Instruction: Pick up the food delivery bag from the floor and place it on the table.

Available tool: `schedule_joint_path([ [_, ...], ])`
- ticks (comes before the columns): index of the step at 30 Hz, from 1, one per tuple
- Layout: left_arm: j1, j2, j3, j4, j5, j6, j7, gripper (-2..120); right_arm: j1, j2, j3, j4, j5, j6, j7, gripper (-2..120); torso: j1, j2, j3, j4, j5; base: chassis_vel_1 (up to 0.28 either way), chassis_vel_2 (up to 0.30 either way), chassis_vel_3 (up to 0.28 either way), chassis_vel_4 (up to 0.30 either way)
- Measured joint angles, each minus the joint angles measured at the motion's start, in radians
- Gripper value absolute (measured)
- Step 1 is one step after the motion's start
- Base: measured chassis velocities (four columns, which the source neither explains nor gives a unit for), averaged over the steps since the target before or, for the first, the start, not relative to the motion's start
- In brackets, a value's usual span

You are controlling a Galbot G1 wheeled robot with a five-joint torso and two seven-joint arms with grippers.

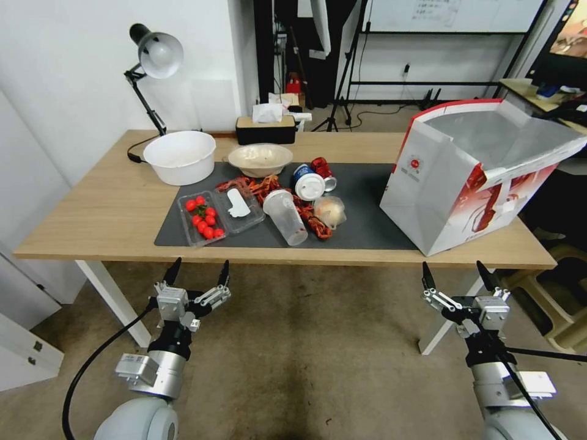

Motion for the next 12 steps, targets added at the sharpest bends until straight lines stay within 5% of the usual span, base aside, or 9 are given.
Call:
schedule_joint_path([
  [12,0.003,0.0,-0.001,-0.002,0.001,-0.001,0.001,100,-0.002,0.01,-0.007,0.0,-0.012,0.0,0.007,100,0.0,0.0,0.0,0.0001,0.0,0.0,0.0,0.0,0.0],
])
